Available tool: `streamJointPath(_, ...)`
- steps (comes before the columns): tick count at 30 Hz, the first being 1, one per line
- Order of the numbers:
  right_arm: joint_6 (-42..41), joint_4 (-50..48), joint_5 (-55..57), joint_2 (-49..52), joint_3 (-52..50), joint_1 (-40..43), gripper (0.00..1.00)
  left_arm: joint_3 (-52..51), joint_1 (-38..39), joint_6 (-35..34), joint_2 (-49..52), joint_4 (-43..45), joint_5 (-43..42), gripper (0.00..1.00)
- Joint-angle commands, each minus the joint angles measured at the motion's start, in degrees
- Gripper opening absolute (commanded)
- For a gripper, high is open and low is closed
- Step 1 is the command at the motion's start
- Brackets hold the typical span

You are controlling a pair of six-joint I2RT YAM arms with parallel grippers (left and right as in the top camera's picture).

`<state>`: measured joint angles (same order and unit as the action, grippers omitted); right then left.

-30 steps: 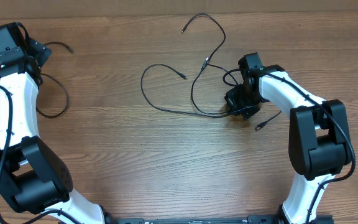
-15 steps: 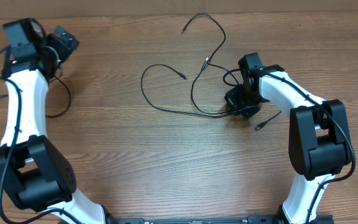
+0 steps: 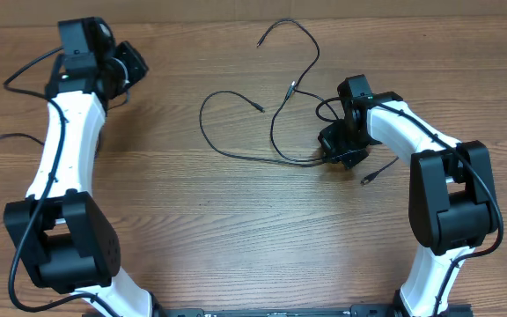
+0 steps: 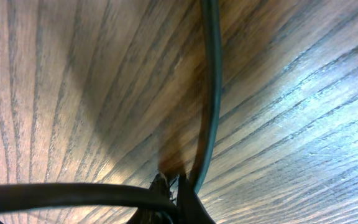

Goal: Untangle cables

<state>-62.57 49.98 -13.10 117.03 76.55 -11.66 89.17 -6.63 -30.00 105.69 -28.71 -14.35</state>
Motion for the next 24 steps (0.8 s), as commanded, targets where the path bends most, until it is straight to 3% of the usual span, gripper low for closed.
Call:
streamJointPath(1, -0.4, 0.5, 10.5, 6.0, -4.2, 1.2, 0.04, -0.2, 1.8, 1.8, 0.0, 0.0, -0.5, 0.04)
streamJointPath(14, -0.1, 1.4, 10.4, 6.0, -4.2, 1.2, 0.04, -0.2, 6.9, 1.8, 0.0, 0.0, -0.1, 0.04)
streamJointPath(24, 10.9, -2.3, 4.9, 5.9, -4.2, 1.2, 0.04, -0.2, 9.4, 3.5, 0.0, 0.0, -0.1, 0.04)
